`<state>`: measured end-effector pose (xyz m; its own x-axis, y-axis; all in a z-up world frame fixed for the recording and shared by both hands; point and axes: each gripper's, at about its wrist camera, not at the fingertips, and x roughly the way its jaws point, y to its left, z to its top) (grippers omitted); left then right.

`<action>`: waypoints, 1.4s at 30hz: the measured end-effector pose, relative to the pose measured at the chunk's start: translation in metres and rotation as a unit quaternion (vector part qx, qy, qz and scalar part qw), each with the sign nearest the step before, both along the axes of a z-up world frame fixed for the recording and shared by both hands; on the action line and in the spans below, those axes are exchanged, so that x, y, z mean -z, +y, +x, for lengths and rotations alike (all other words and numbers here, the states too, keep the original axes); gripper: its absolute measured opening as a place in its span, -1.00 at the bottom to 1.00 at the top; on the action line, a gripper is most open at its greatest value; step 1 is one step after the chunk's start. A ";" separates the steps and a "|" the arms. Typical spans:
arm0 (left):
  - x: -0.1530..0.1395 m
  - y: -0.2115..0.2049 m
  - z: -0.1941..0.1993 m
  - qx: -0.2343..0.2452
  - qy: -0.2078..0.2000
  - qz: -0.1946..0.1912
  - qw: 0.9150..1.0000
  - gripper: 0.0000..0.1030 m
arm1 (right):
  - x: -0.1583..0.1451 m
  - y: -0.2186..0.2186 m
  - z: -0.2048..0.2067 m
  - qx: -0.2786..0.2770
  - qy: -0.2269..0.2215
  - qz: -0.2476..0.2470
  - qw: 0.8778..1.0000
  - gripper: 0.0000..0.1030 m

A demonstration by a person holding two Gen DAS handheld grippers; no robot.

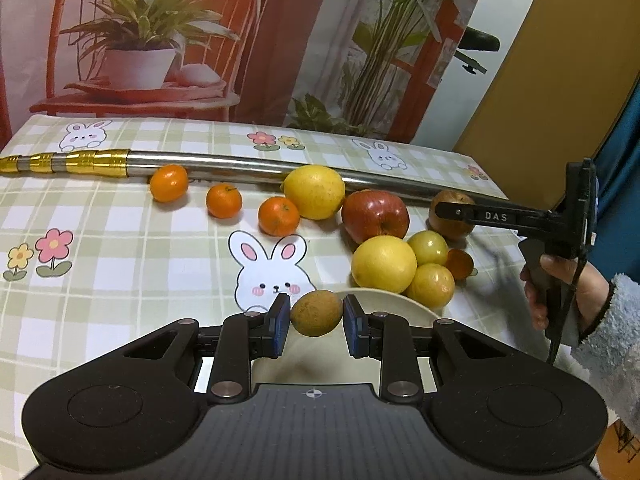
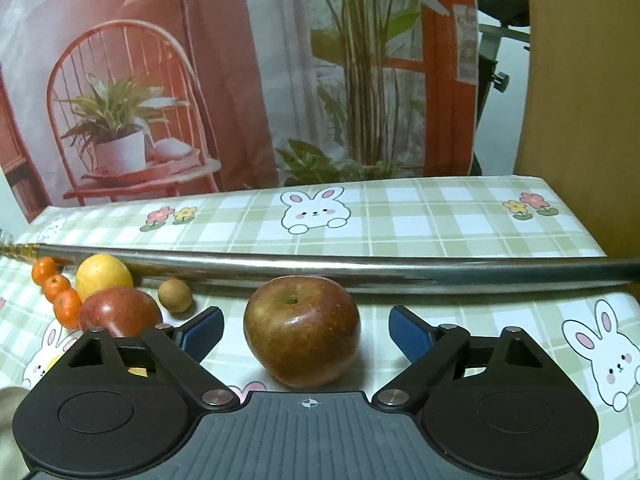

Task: Organize fruits
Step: 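Lift the brown fruit over the white plate with left while right grasps the red apple, then lower the brown fruit onto the plate with left while right sets the apple on it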

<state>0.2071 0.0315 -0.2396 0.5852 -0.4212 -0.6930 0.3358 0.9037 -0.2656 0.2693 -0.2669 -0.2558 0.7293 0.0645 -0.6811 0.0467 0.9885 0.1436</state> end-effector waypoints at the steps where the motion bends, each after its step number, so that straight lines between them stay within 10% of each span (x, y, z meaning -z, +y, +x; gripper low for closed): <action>1: 0.001 0.000 -0.001 -0.001 0.001 0.001 1.000 -0.42 | 0.001 0.001 0.001 -0.002 0.001 -0.003 1.000 0.67; 11: 0.007 0.002 -0.011 0.003 0.012 0.001 1.000 -0.42 | 0.011 0.006 0.010 -0.012 0.016 -0.020 1.000 0.21; 42: 0.025 0.011 -0.044 0.007 0.031 0.041 0.999 -0.42 | -0.059 0.104 -0.126 -0.165 -0.017 0.022 0.986 0.19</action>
<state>0.1628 0.0424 -0.2644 0.5349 -0.3700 -0.7596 0.3344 0.9183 -0.2118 0.1436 -0.1633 -0.1967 0.6860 0.3313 -0.6478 -0.2822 0.9418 0.1829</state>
